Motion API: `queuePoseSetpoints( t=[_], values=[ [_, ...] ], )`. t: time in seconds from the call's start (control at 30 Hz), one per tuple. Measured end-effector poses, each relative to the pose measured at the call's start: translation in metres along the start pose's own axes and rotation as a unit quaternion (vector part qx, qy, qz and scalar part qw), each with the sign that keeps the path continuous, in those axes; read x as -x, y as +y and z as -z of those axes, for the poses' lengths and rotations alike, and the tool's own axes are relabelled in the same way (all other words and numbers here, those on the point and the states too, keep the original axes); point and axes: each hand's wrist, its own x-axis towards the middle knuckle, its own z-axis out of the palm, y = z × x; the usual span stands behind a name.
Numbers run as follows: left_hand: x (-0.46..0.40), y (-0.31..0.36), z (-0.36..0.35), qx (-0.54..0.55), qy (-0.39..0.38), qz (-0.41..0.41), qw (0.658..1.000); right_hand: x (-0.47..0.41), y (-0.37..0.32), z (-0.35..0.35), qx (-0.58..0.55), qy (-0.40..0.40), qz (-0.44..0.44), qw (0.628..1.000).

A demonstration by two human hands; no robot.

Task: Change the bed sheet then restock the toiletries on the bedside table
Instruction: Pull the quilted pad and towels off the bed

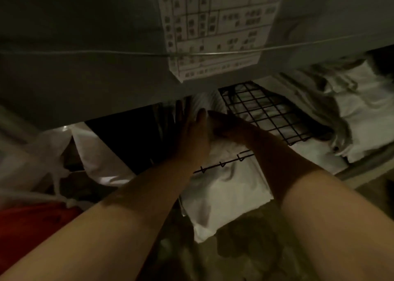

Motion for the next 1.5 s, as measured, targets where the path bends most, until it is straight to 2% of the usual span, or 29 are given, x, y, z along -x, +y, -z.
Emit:
queuePoseSetpoints(
  t=[0.07,0.17,0.23,0.3,0.37,0.43,0.5,0.53,0.6,0.67,0.73,0.8,0.9,1.0,1.13,1.23,1.33,1.4,1.5],
  values=[
    [-0.010,-0.005,-0.008,0.023,-0.056,0.025,0.998,-0.002,0.002,0.005,0.008,0.016,0.030,0.999],
    [-0.009,-0.015,-0.026,-0.027,-0.082,0.123,0.989,-0.001,0.009,0.007,-0.036,0.005,0.042,0.998],
    [-0.005,-0.018,-0.039,-0.020,-0.094,0.172,0.980,0.003,0.011,0.001,-0.052,0.010,0.022,0.998],
    [-0.007,-0.016,-0.041,0.049,-0.100,0.205,0.972,0.010,0.014,-0.011,0.017,0.056,-0.007,0.998],
    [-0.011,-0.016,-0.040,0.093,-0.092,0.227,0.965,0.022,0.017,-0.029,0.169,0.130,0.015,0.977],
    [-0.009,-0.019,-0.039,0.003,-0.084,0.180,0.980,0.031,0.023,-0.045,0.196,0.159,0.054,0.966],
    [-0.001,-0.025,-0.036,-0.095,-0.094,0.117,0.984,0.033,0.028,-0.048,0.181,0.138,0.039,0.973],
    [0.002,-0.025,-0.034,-0.113,-0.110,0.113,0.981,0.035,0.028,-0.046,0.179,0.130,0.029,0.975],
    [0.003,-0.020,-0.026,-0.097,-0.144,0.136,0.975,0.042,0.025,-0.046,0.179,0.123,0.012,0.976],
    [0.001,-0.006,-0.016,-0.031,-0.151,0.137,0.979,0.057,0.019,-0.048,0.173,0.138,-0.005,0.975],
    [0.000,0.012,-0.005,0.009,-0.143,0.074,0.987,0.078,0.017,-0.046,0.177,0.166,-0.026,0.970],
    [0.002,0.030,0.005,-0.024,-0.131,-0.018,0.991,0.103,0.016,-0.035,0.193,0.198,-0.060,0.959],
    [0.020,0.065,0.017,-0.060,-0.126,-0.182,0.973,0.164,0.023,-0.021,0.193,0.253,-0.155,0.935],
    [0.063,0.094,0.018,-0.103,-0.168,-0.346,0.917,0.245,0.028,-0.031,0.153,0.315,-0.262,0.899],
    [0.140,0.118,-0.005,-0.170,-0.210,-0.528,0.805,0.362,0.026,-0.073,0.102,0.380,-0.392,0.832],
    [0.239,0.139,-0.025,-0.220,-0.257,-0.640,0.690,0.472,0.025,-0.124,0.064,0.451,-0.483,0.748],
    [0.357,0.150,-0.031,-0.219,-0.282,-0.736,0.575,0.582,0.008,-0.190,0.018,0.512,-0.568,0.644],
    [0.437,0.147,-0.029,-0.202,-0.292,-0.780,0.516,0.640,-0.014,-0.248,-0.018,0.529,-0.619,0.580],
    [0.548,0.140,-0.017,-0.157,-0.285,-0.829,0.455,0.697,-0.055,-0.351,-0.074,0.519,-0.672,0.523]
  ],
)
